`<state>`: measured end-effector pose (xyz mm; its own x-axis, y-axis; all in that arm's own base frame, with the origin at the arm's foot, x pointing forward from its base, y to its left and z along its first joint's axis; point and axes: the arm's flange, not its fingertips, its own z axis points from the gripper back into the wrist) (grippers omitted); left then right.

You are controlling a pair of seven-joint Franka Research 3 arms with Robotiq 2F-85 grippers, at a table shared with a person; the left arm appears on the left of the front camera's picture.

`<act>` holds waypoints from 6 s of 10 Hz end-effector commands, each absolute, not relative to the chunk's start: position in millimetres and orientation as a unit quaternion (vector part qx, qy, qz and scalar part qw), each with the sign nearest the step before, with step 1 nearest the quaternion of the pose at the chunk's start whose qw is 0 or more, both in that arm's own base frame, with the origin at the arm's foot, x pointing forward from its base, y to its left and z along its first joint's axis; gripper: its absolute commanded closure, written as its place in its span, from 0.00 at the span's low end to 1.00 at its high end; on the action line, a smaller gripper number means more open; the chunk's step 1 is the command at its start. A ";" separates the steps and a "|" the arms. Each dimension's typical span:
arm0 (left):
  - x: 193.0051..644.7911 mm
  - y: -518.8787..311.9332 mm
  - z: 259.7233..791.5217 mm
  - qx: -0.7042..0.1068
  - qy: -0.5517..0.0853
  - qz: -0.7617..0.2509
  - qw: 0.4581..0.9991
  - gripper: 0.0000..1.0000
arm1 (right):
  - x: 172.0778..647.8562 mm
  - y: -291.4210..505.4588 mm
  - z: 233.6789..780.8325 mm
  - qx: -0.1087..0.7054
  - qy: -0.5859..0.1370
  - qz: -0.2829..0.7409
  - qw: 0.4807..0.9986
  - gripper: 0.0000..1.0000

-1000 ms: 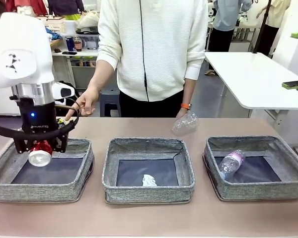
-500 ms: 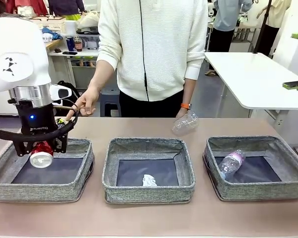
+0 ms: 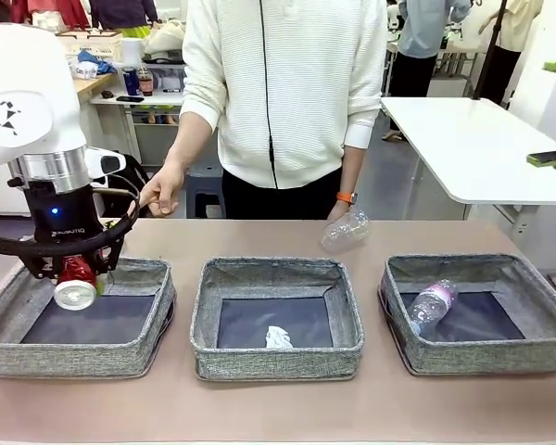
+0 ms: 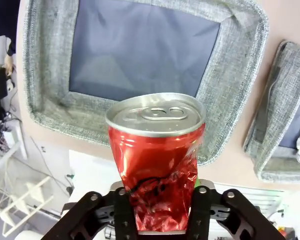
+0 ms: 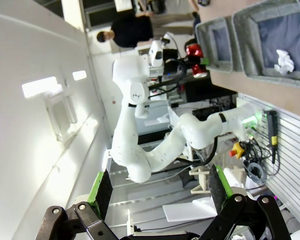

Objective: Sort the waste into the appropriate baskets.
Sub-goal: Place the picked waste into the Fabric basket indicated by the person, then pick up the waste item pointed out by the person.

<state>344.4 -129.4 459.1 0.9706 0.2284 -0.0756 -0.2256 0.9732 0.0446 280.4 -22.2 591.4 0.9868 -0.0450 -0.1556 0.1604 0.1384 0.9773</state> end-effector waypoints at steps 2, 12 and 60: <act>344.0 -129.4 459.8 0.020 0.027 0.122 0.992 0.08 | 281.4 -24.2 594.9 0.657 0.041 -0.060 0.750 0.00; 332.6 -118.4 556.3 -0.505 0.025 -0.133 0.853 0.00 | 281.4 -24.2 594.9 0.657 0.041 -0.060 0.750 0.00; 307.1 18.0 612.7 -0.677 0.015 -0.046 0.734 0.00 | 371.1 110.6 568.2 0.283 -0.248 0.195 0.906 0.00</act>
<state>310.3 18.3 612.7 0.9964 -0.0820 0.0234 0.0319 0.1032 -0.9942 380.6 115.8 562.6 0.7513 0.1821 0.6343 -0.4601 0.8336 0.3057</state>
